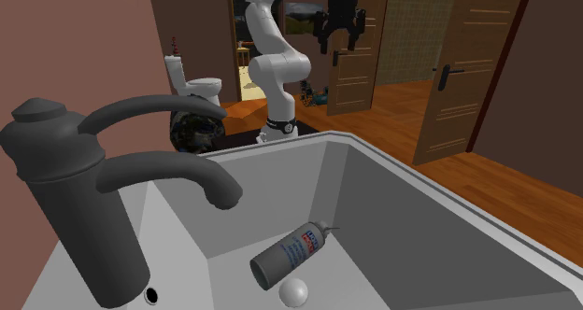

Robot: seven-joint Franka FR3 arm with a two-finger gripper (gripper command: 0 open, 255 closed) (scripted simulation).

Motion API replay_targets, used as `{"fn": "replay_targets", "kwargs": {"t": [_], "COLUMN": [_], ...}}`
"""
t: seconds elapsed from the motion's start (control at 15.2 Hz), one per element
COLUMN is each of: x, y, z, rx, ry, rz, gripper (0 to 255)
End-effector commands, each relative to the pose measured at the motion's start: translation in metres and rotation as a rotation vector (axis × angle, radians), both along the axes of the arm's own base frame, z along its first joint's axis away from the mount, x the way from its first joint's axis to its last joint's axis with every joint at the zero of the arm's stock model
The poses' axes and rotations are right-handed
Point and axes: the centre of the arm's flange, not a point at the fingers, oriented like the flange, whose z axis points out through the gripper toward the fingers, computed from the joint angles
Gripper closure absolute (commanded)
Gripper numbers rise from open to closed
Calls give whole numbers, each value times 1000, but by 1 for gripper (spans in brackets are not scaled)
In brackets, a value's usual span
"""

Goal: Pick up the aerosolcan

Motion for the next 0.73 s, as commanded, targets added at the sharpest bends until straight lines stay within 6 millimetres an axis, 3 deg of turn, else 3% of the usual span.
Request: {"fn": "replay_targets", "kwargs": {"t": [0.0, 0.66], "x": [0, 80], "y": [0, -35], "z": [0, -94], "rx": [0, -32], "ry": [0, -8], "rz": [0, -318], "gripper": [0, 0]}}
